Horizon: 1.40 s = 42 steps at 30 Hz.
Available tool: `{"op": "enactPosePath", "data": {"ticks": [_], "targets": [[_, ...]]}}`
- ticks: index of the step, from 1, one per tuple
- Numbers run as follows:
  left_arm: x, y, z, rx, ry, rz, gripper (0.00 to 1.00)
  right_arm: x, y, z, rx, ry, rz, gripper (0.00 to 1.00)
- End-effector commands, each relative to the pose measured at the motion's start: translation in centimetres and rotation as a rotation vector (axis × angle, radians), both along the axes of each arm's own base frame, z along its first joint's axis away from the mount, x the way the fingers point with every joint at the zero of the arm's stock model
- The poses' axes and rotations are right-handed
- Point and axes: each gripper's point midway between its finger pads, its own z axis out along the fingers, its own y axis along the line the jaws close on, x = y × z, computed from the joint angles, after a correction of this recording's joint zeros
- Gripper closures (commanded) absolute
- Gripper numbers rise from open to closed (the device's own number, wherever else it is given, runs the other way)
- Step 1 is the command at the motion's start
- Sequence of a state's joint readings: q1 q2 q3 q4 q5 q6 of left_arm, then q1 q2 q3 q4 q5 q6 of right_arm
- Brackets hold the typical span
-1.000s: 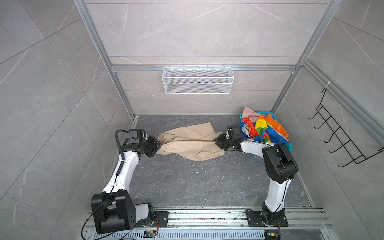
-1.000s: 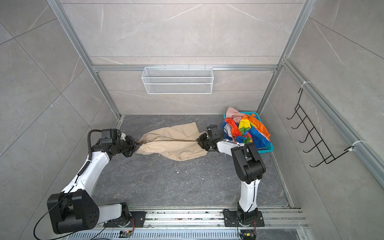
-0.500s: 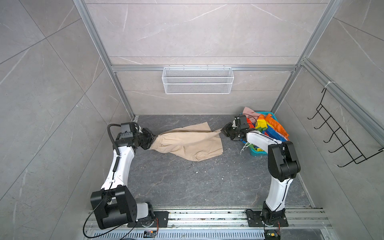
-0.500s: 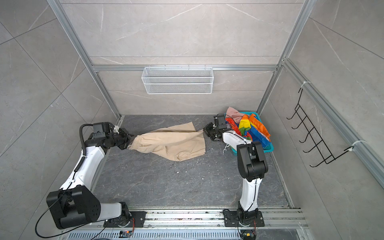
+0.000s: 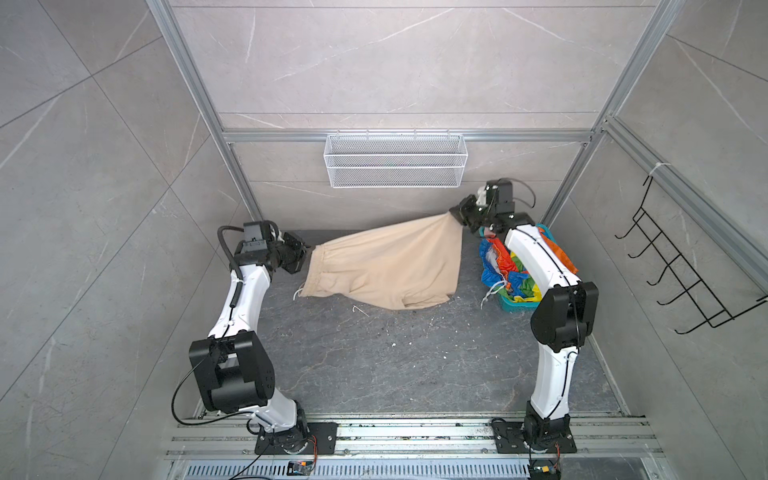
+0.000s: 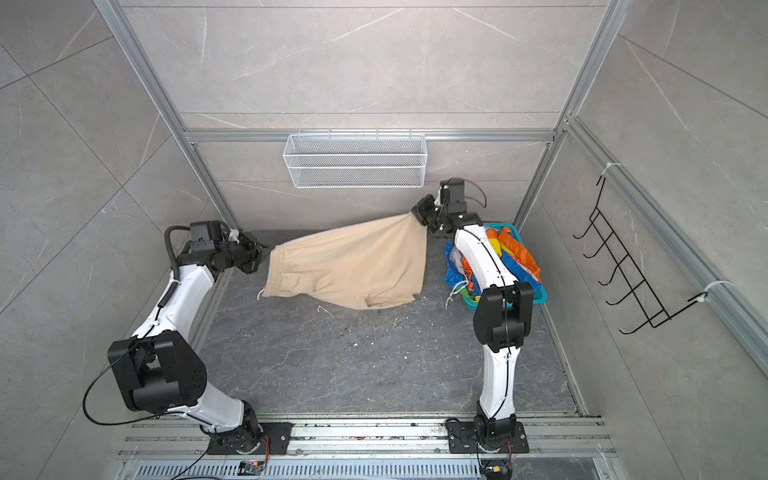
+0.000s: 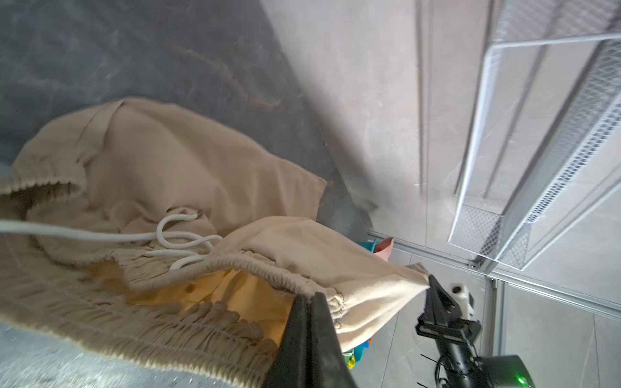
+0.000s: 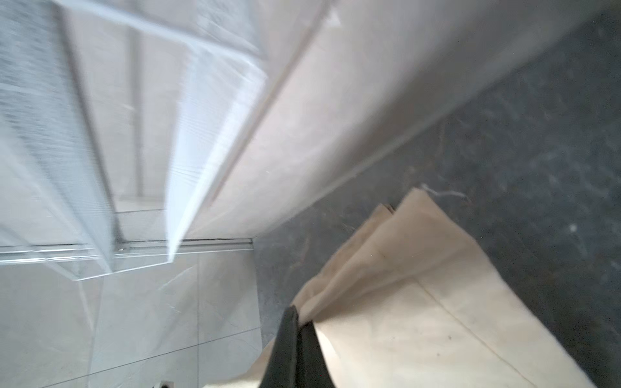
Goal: Fold and stack the shorts
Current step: 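Lift and stretch the shorts between both grippers, then lay them flat on the table, then release the shorts and draw both grippers back toward the robot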
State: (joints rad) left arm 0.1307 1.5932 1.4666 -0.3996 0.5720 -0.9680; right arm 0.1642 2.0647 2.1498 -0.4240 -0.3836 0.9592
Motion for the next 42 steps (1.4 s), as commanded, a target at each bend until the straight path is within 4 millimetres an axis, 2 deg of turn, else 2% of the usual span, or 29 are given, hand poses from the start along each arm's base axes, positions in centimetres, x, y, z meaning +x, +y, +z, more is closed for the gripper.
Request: {"op": "enactPosePath", "data": {"ticks": [1, 2, 4, 6, 8, 11, 13, 14, 17, 19, 21, 23, 25, 27, 30, 35, 37, 42], "targets": [[0.8, -0.6, 12.3, 0.071, -0.343, 0.01, 1.0, -3.3, -2.6, 10.5, -0.103, -0.199, -0.01, 1.0], [0.8, -0.9, 13.9, 0.076, -0.386, 0.002, 1.0, -4.5, -3.1, 13.0, -0.135, -0.257, -0.013, 1.0], [0.4, -1.0, 15.4, 0.069, -0.416, -0.014, 1.0, -7.0, -3.6, 15.3, -0.181, -0.318, -0.01, 1.0], [-0.2, -0.9, 14.9, 0.065, -0.4, -0.033, 1.0, -9.0, -3.6, 15.1, -0.208, -0.326, 0.015, 1.0], [-1.3, -0.9, 13.0, 0.069, -0.366, -0.044, 1.0, -11.0, -3.8, 12.7, -0.229, -0.292, 0.034, 1.0], [-3.9, -1.0, 7.9, 0.095, -0.285, -0.05, 1.0, -13.9, -3.6, 5.0, -0.228, -0.175, 0.079, 1.0], [-6.3, -0.8, 3.3, 0.104, -0.187, -0.039, 1.0, -16.5, -3.3, -2.0, -0.24, -0.058, 0.119, 1.0], [-7.6, -0.8, 1.0, 0.102, -0.142, -0.033, 0.97, -17.8, -3.2, -5.6, -0.251, 0.003, 0.136, 1.0], [-11.4, -1.0, -5.6, 0.077, -0.002, -0.017, 0.78, -21.6, -3.0, -13.7, -0.249, 0.145, 0.174, 1.0], [-13.7, -1.3, -8.6, 0.067, 0.069, -0.016, 0.63, -23.7, -2.9, -17.1, -0.248, 0.207, 0.187, 1.0], [-15.8, -1.4, -10.2, 0.065, 0.132, -0.009, 0.5, -25.3, -2.5, -19.2, -0.258, 0.244, 0.21, 1.0], [-17.5, -1.5, -10.9, 0.063, 0.186, -0.002, 0.4, -26.6, -2.3, -20.6, -0.279, 0.272, 0.224, 1.0], [-19.0, -1.6, -11.2, 0.059, 0.232, -0.001, 0.24, -27.4, -2.1, -21.7, -0.282, 0.289, 0.237, 1.0], [-20.4, -1.8, -11.8, 0.041, 0.296, 0.008, 0.17, -28.0, -1.9, -22.8, -0.279, 0.309, 0.24, 1.0], [-21.7, -3.8, -13.6, -0.047, 0.353, -0.011, 0.01, -28.5, -1.6, -23.9, -0.258, 0.327, 0.237, 1.0], [-23.0, -5.2, -17.8, -0.067, 0.449, -0.008, 0.01, -28.5, -0.5, -24.5, -0.241, 0.334, 0.249, 1.0], [-23.0, -5.7, -18.8, -0.056, 0.468, -0.015, 0.01, -28.5, -0.2, -24.3, -0.241, 0.328, 0.254, 1.0], [-22.0, -6.2, -21.4, -0.044, 0.524, -0.02, 0.1, -28.3, 0.0, -23.7, -0.242, 0.31, 0.26, 1.0]]}}
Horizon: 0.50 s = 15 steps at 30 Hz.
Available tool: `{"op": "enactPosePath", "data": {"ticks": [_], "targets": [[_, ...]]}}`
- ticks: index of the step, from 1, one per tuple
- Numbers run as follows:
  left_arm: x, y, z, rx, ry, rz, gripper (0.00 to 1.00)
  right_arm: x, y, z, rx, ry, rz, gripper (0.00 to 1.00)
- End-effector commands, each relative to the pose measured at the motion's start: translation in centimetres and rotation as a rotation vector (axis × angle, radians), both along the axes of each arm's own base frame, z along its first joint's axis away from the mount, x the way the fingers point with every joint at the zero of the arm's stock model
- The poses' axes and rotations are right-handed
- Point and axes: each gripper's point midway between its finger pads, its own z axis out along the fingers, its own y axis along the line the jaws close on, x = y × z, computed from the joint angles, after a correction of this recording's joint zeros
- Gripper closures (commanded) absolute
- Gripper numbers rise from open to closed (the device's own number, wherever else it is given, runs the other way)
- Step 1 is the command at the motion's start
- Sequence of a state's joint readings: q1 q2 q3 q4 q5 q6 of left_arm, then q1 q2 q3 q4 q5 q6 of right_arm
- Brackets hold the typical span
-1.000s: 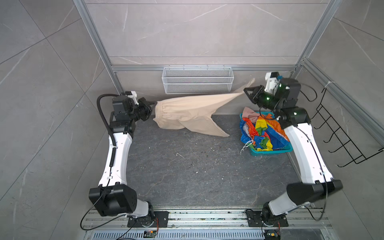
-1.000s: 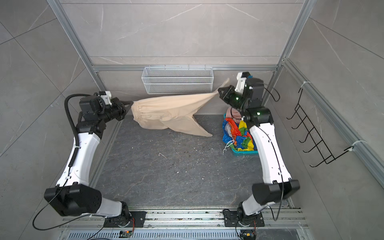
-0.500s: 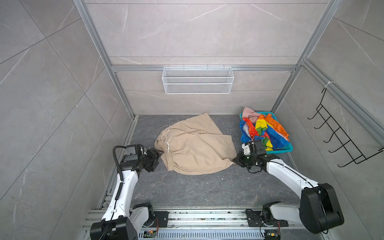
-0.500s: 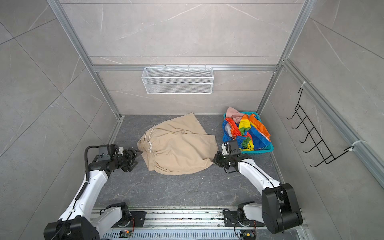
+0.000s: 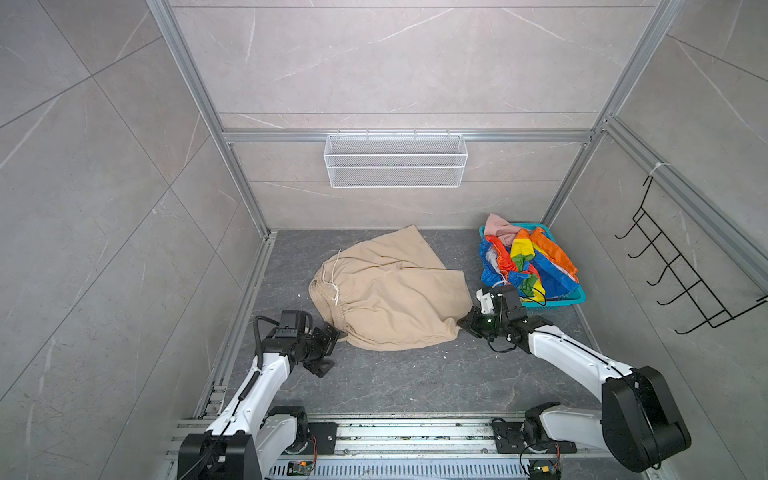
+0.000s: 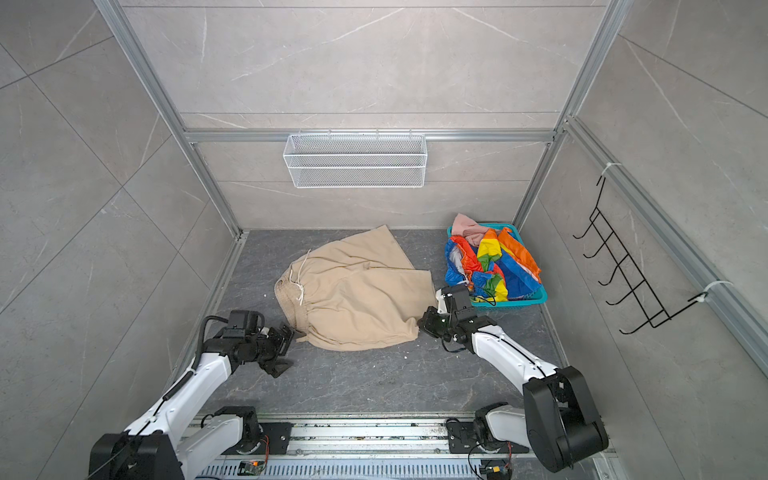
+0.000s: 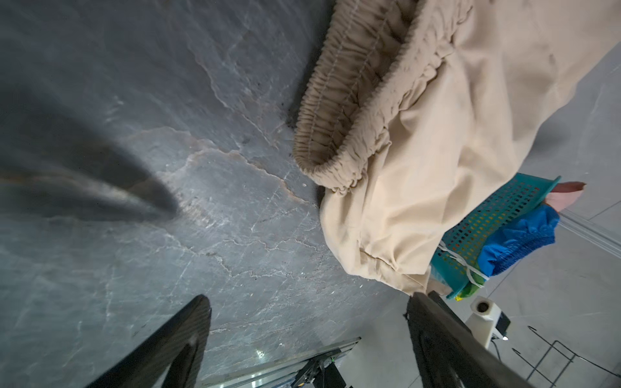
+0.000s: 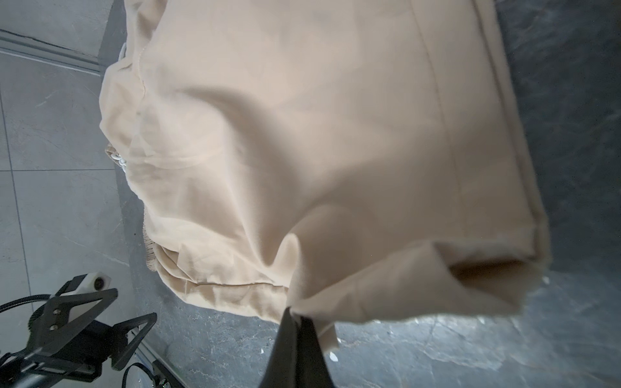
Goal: Fold and stack the shorts
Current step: 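Release the shorts and draw both grippers back toward the robot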
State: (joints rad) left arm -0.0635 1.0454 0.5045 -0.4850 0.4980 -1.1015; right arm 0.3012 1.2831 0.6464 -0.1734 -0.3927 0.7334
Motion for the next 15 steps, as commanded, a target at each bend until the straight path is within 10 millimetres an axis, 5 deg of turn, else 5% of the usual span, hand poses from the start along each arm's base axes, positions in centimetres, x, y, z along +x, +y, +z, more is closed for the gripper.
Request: {"op": "enactPosePath", "data": {"ticks": [1, 11, 15], "targets": [[2.6, 0.0, -0.4, -0.005, -0.043, 0.041, 0.11, 0.6, 0.3, 0.7, 0.011, -0.029, -0.005, 1.0], [6.1, 0.4, -2.7, 0.056, -0.053, 0.029, 0.41, 0.4, 0.4, 0.3, 0.02, -0.03, -0.005, 1.0], [6.8, 0.1, -3.9, 0.067, -0.03, -0.025, 0.7, 0.6, 0.7, 0.1, 0.035, -0.027, -0.006, 1.0]]}}
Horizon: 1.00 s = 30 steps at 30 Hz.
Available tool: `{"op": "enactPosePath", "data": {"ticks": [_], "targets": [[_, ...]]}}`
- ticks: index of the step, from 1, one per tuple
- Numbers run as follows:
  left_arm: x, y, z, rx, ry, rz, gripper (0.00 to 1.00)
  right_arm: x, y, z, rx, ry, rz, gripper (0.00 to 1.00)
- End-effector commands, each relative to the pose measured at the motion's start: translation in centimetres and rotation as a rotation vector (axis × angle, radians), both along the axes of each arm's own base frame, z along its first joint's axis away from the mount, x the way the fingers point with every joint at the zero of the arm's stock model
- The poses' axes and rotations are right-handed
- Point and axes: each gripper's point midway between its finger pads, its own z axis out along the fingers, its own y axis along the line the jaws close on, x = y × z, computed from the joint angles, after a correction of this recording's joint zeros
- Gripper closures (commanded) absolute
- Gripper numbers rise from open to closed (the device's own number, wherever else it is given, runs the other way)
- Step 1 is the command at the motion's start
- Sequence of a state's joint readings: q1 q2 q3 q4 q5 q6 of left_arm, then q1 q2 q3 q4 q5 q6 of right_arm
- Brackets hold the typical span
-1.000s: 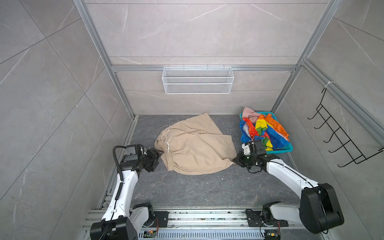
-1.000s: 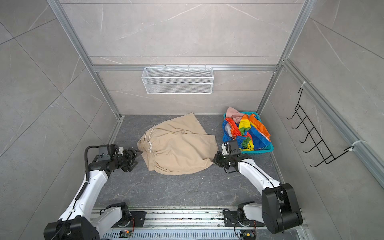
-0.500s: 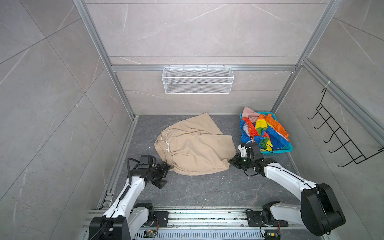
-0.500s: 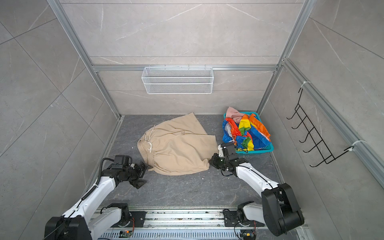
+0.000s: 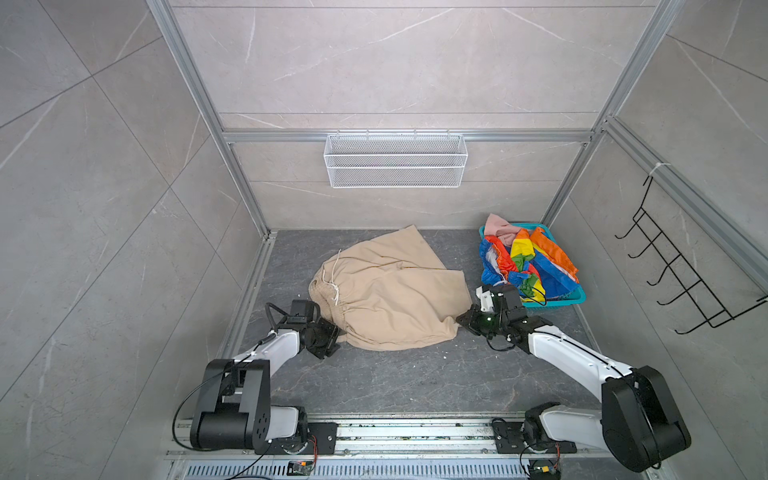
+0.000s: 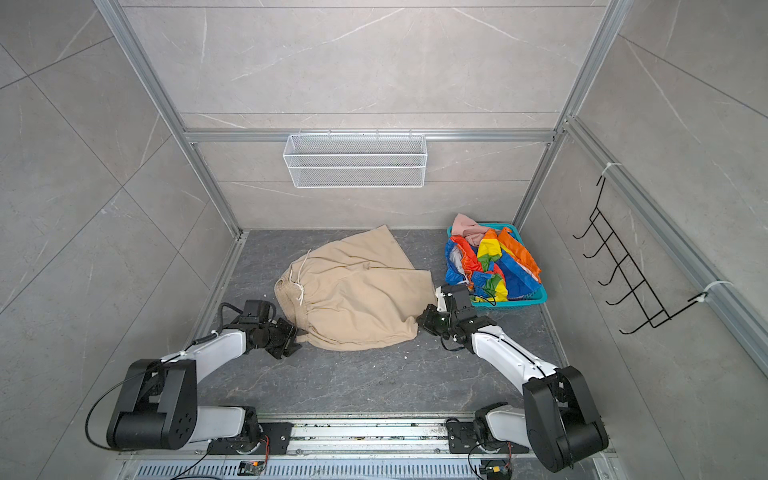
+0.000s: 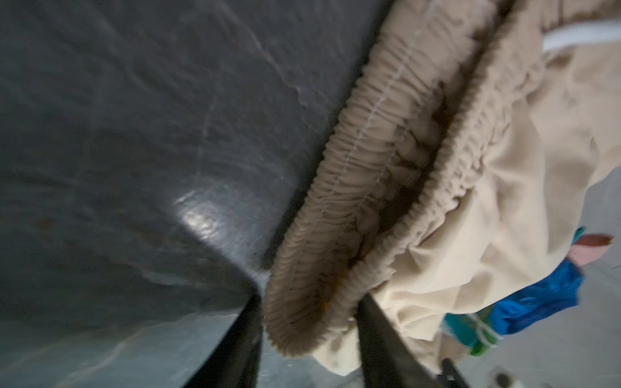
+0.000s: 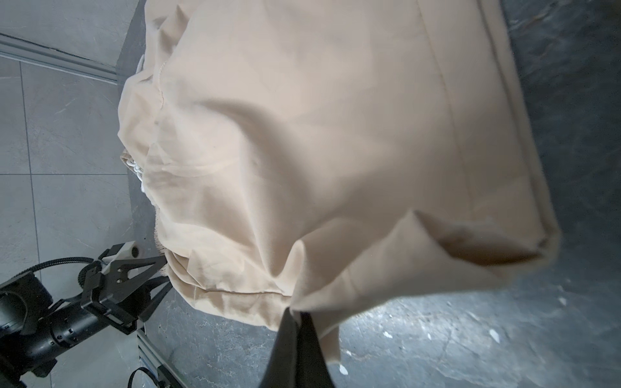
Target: Fold and stack the shorts
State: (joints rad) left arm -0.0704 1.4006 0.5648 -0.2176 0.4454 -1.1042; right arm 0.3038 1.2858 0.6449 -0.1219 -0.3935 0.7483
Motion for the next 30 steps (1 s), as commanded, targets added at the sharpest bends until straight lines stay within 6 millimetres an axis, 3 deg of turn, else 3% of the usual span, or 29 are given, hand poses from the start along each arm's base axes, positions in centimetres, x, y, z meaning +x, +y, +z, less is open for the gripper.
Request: {"op": "enactPosePath", "data": {"ticks": [1, 5, 10, 13, 19, 25, 30], "targets": [[2.0, -0.1, 0.4, 0.018, -0.06, -0.051, 0.77, -0.1, 0.4, -0.5, 0.014, 0.01, 0.003, 1.0], [4.3, 0.8, 3.3, 0.042, -0.125, -0.072, 1.0, 0.0, 0.4, -0.2, 0.008, 0.006, 0.008, 1.0], [7.4, 3.9, 8.8, 0.07, -0.218, -0.045, 1.0, -0.3, 0.7, -0.3, -0.002, 0.011, 0.023, 1.0], [8.6, 6.0, 10.6, 0.084, -0.246, -0.015, 1.0, -0.9, 0.6, -1.4, -0.018, 0.039, 0.021, 1.0], [8.6, 7.1, 9.5, 0.073, -0.2, -0.013, 1.0, -3.3, 2.2, -4.2, -0.062, 0.106, 0.072, 1.0], [5.3, 8.8, 6.3, 0.063, -0.137, 0.065, 1.0, -7.0, 3.1, -6.7, -0.116, 0.176, 0.157, 1.0], [3.1, 11.4, 5.4, 0.092, -0.151, 0.175, 1.0, -9.3, 4.2, -5.7, -0.155, 0.187, 0.242, 0.94]]}}
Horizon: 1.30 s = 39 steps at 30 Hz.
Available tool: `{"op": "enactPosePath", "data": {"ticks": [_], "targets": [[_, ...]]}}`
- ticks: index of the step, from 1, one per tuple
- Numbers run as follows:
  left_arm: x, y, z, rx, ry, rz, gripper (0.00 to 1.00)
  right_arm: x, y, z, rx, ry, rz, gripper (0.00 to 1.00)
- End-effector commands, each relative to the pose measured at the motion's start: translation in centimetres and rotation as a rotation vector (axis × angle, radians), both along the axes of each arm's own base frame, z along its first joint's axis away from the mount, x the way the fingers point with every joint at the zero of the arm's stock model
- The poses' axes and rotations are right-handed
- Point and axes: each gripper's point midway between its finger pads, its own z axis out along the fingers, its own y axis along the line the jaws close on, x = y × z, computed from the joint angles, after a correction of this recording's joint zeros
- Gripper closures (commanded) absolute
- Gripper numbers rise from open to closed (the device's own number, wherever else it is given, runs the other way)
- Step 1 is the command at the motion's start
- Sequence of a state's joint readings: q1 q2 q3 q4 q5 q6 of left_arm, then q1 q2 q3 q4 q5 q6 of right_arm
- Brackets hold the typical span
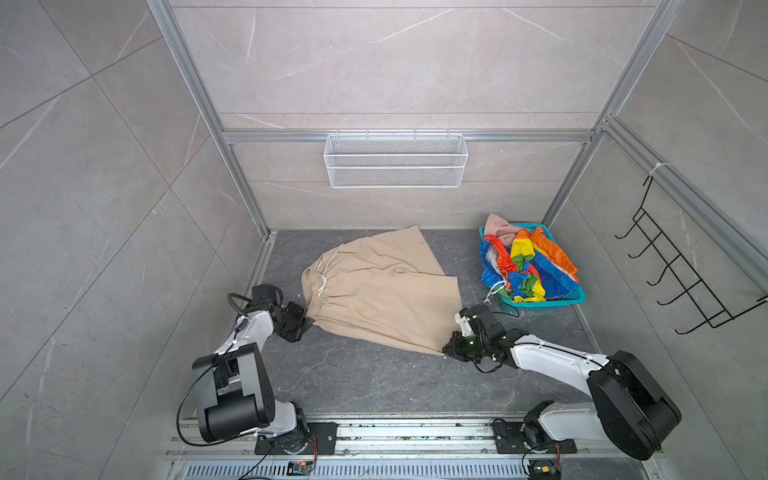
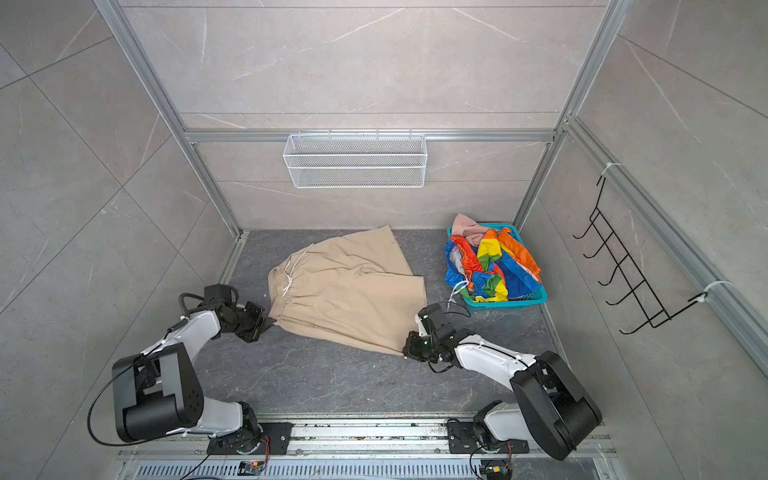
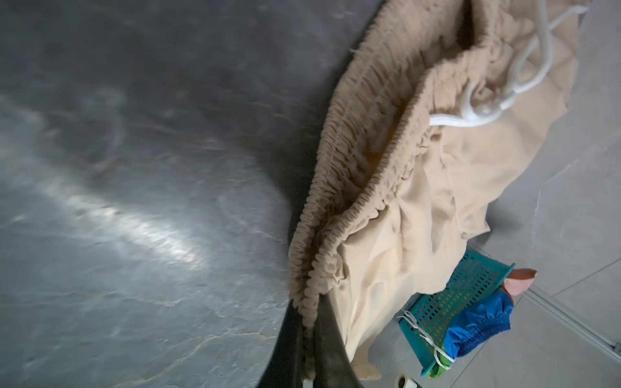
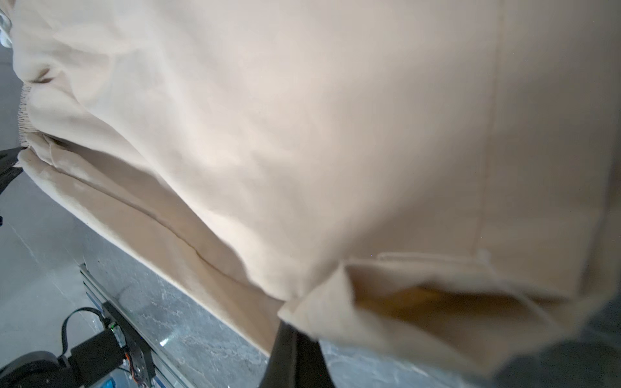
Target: Fold and stack the shorts
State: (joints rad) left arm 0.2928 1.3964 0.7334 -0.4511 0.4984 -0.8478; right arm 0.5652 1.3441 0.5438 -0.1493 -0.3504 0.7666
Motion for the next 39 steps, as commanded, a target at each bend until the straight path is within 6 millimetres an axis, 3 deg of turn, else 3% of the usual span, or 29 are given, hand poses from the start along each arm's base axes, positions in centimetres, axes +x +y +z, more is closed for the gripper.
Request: {"op": "enactPosePath", "data": {"ticks": [1, 3, 6, 9, 12, 14, 16, 19, 21, 25, 28, 31, 39], "targets": [[0.7, 1.8, 2.0, 0.055, -0.096, 0.039, 1.0, -1.4, -0.3, 0.9, -0.059, 0.006, 0.038, 0.89], [1.2, 1.8, 2.8, 0.056, -0.113, 0.02, 0.95, -1.3, -0.2, 2.2, -0.084, -0.018, 0.061, 0.73], [2.0, 1.9, 4.0, 0.051, -0.124, -0.004, 0.62, 0.3, -0.1, 5.4, -0.119, -0.097, 0.088, 0.45], [2.6, 2.5, 5.7, 0.097, -0.129, -0.036, 0.5, 3.1, 0.0, 8.7, -0.187, -0.201, 0.093, 0.22], [2.7, 3.6, 7.4, 0.184, -0.128, -0.047, 0.41, 6.6, 0.7, 10.6, -0.236, -0.249, 0.108, 0.02], [3.0, 4.1, 8.6, 0.222, -0.157, -0.051, 0.34, 9.4, 1.5, 11.0, -0.236, -0.253, 0.11, 0.01], [3.8, 3.8, 9.9, 0.212, -0.197, -0.061, 0.01, 12.4, 2.2, 10.9, -0.23, -0.249, 0.103, 0.01], [4.9, 2.1, 11.2, 0.181, -0.232, -0.118, 0.01, 16.9, 3.0, 9.4, -0.231, -0.22, 0.084, 0.01], [5.5, -0.5, 11.2, 0.16, -0.238, -0.18, 0.01, 19.2, 4.0, 8.2, -0.213, -0.19, 0.083, 0.01], [6.1, -6.5, 8.5, 0.087, -0.211, -0.29, 0.01, 21.8, 5.8, 5.2, -0.177, -0.127, 0.073, 0.01], [6.2, -9.7, 5.2, 0.035, -0.153, -0.342, 0.01, 22.4, 5.8, 3.2, -0.151, -0.077, 0.049, 0.01], [5.9, -11.4, 3.0, 0.027, -0.098, -0.388, 0.01, 22.1, 4.5, 1.9, -0.137, -0.036, 0.017, 0.01], [3.9, -13.6, -0.9, 0.054, -0.013, -0.459, 0.01, 17.7, -1.2, -1.0, -0.154, 0.063, -0.057, 0.01]]}}
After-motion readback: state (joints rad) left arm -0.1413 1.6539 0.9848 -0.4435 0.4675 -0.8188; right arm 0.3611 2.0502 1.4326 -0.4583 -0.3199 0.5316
